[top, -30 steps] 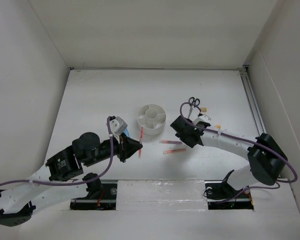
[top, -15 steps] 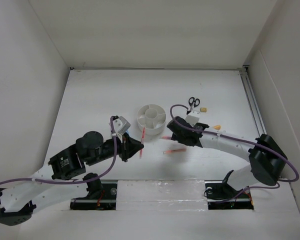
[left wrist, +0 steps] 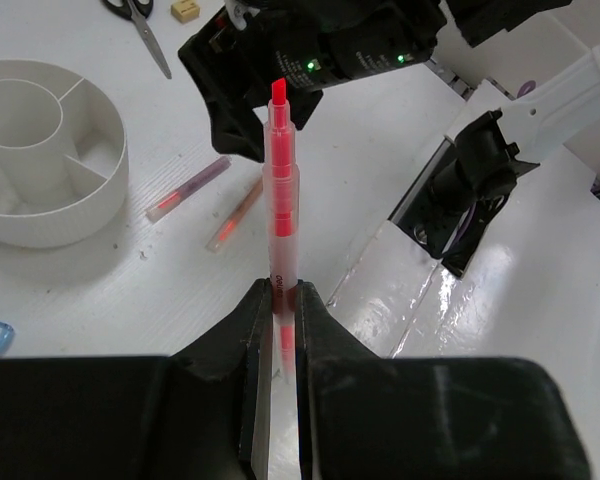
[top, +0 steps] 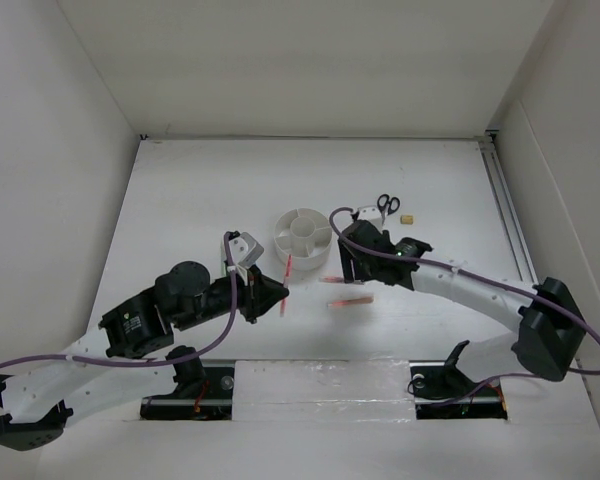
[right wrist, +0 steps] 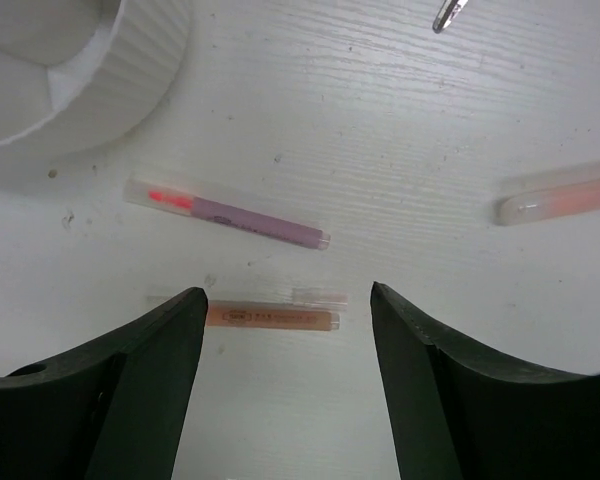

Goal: Sort the stationery into containers
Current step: Close the pen cap on the pen.

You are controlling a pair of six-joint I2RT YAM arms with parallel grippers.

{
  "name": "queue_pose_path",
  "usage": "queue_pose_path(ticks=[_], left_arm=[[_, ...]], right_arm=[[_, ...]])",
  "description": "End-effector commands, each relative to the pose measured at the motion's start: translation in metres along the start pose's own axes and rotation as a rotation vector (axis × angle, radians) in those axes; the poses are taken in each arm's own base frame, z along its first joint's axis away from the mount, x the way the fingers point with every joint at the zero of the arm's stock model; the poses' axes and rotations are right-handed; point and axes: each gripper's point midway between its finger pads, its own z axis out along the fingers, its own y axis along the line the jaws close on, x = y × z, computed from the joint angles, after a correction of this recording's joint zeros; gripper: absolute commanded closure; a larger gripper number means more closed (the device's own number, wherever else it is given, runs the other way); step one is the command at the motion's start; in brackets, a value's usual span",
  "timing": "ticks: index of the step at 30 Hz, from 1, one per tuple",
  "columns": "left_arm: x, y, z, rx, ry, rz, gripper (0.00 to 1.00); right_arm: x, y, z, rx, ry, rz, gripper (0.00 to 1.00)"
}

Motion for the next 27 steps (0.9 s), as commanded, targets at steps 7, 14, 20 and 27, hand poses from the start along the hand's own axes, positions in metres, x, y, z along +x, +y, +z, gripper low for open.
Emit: queue_pose_path(ticks=[7,14,20,27], left_arm=[[-0.014,-0.005,-0.001,0.016,-0.050,0.001,1.00],[-0.015,-0.005,-0.003,0.019,-0.059,0.001,1.00],[-0.015,-0.005,-0.003,0.019,-0.059,0.001,1.00],[-0.015,-0.005,-0.003,0.019,-0.059,0.001,1.00]], right_arm=[[0.010,-0.025,0.002,0.028,0.049,0.001,0.26],[0.032,-0.028,0.014,0.070,0.137,0.003,0.51],[0.039,-0.027,0.013,0.057,0.156,0.012,0.51],[0.056,-0.015,0.016,0.050,0.214,-0.031,0.50]])
